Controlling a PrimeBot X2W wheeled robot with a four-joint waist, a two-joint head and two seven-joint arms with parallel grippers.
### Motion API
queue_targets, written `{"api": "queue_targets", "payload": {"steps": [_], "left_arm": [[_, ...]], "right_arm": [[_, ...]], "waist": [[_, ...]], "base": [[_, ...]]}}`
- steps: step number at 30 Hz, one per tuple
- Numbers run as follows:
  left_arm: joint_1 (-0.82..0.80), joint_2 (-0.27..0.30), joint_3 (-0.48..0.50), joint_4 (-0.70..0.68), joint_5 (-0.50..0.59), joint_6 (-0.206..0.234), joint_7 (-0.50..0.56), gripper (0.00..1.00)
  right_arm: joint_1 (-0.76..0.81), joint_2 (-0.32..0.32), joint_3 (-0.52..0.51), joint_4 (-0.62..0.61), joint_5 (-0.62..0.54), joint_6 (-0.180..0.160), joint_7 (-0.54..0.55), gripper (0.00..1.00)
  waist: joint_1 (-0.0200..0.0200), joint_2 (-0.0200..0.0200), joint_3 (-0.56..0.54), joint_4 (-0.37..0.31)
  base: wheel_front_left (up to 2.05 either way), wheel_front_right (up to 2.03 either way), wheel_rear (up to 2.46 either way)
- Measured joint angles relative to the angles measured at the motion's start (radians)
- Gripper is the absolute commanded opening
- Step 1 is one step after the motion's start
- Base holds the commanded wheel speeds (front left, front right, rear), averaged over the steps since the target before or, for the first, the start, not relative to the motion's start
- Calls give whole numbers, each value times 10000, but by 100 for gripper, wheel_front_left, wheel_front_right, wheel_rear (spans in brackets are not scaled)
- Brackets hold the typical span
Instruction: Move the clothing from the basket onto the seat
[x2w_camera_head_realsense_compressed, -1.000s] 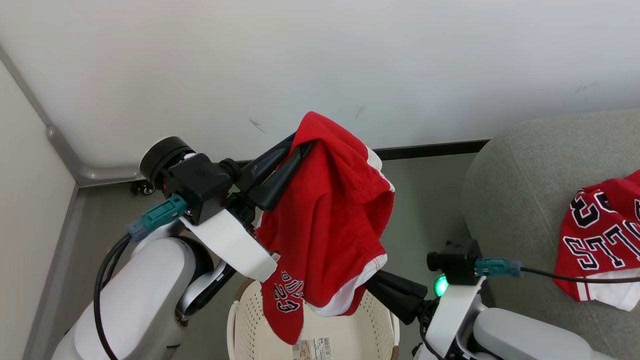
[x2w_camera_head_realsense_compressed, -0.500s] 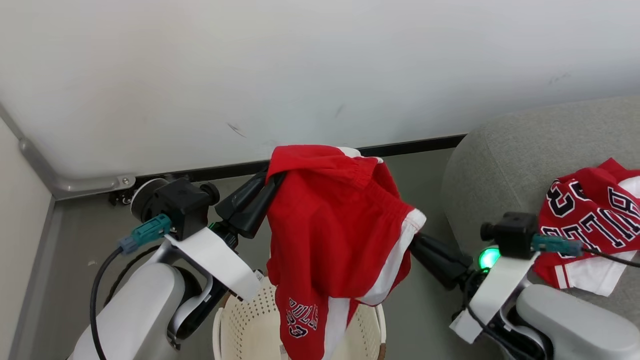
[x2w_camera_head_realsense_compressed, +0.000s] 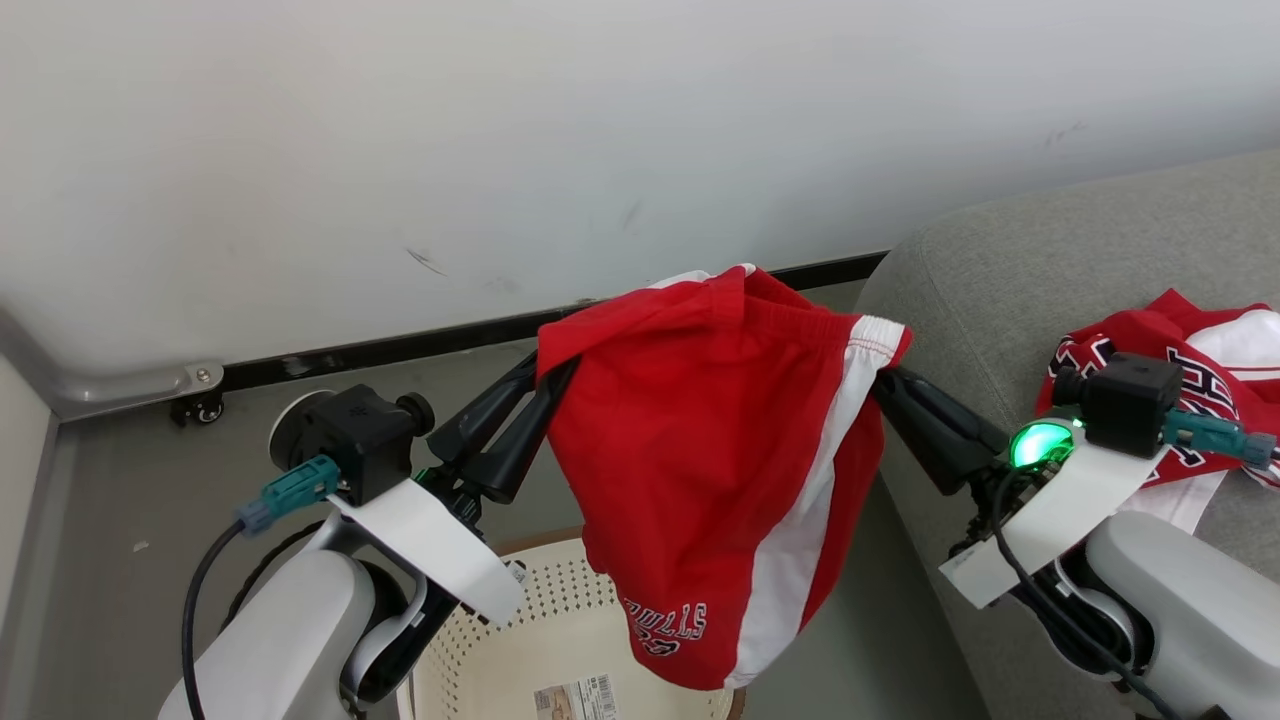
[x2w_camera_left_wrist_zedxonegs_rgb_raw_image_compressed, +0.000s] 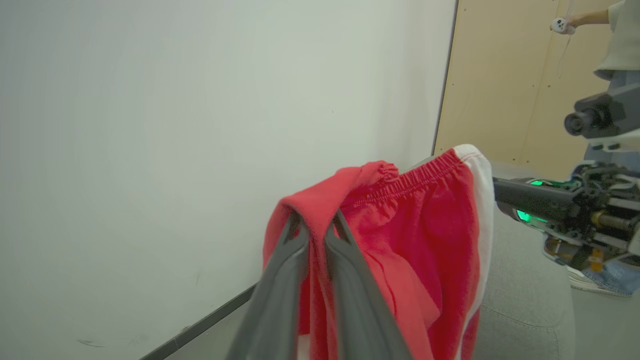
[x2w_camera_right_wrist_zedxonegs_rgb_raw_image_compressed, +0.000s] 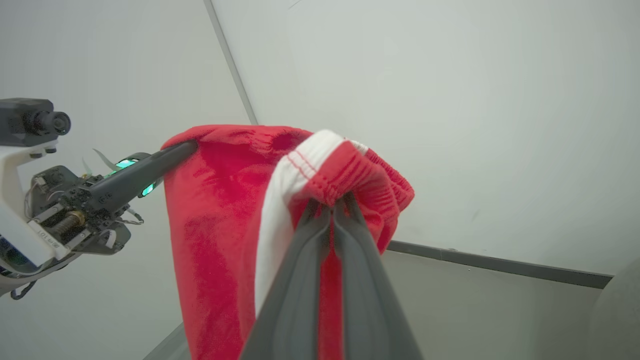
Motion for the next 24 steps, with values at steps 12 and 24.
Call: {"api": "queue_targets", "payload": {"steps": [12,24], "left_arm": [[1,150,-46,-19,-165,-13,-100,100],[3,272,-405,-253,-165,-15,-263,100]], "right_arm": [[280,-4,-1381,-107,-523,0,0,0],[883,-86,-2314,-357,-986,0,-2,0]], "waist": [[0,0,135,-158],[0,0,176,-335]], "base": [[0,0,0],[0,0,0]]}}
